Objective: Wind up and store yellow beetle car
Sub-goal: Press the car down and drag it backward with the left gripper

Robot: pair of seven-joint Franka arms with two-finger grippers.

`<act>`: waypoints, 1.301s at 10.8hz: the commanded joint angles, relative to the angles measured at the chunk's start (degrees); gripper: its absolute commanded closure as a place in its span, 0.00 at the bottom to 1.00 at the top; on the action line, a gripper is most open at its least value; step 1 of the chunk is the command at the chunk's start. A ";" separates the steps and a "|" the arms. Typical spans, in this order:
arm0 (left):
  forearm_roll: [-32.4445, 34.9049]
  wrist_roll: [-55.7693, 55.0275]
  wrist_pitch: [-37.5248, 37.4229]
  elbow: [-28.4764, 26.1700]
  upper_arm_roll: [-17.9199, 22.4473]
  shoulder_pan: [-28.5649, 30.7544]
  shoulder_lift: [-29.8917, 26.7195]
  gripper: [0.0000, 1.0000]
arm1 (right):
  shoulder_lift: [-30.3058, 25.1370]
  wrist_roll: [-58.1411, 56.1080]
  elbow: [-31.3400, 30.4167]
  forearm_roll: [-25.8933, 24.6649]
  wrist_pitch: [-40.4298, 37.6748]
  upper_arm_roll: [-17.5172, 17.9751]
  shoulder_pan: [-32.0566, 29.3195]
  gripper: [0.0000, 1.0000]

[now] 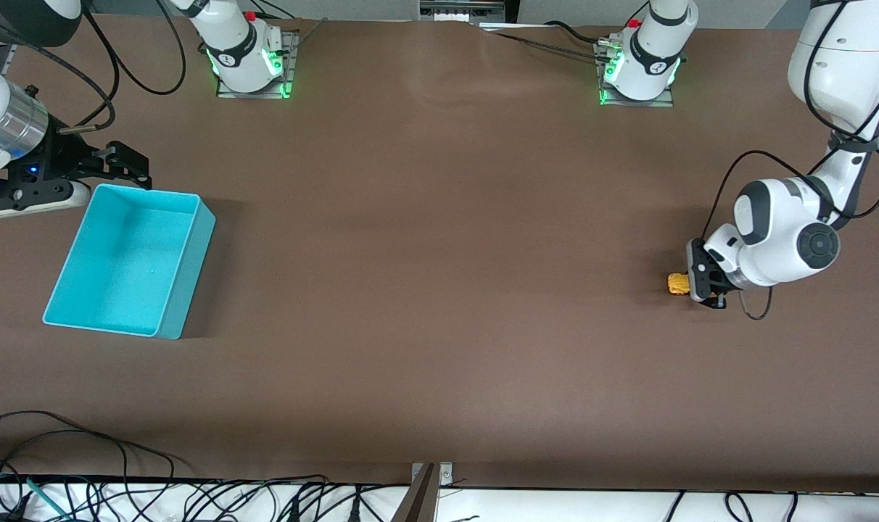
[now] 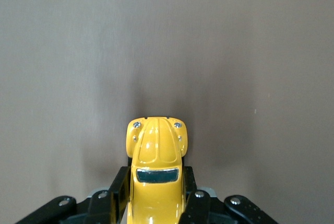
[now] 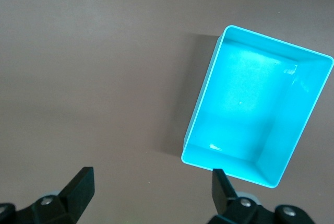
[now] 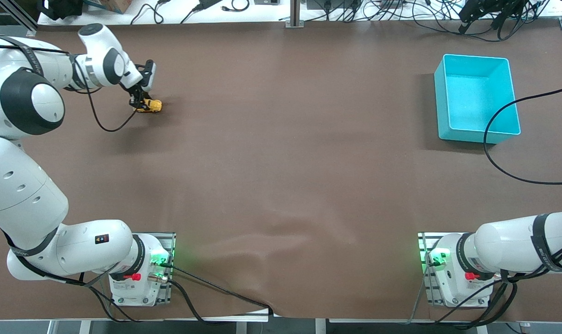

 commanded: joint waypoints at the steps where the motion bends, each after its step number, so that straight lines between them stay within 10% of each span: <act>1: 1.31 1.33 1.30 2.01 -0.17 2.88 4.15 1.00 | -0.11 -0.77 0.27 -0.33 -0.67 -0.07 0.04 0.00; 14: 1.40 8.89 1.22 4.13 0.27 7.64 5.65 1.00 | -0.11 -0.86 0.27 -0.33 -0.67 -0.07 0.04 0.00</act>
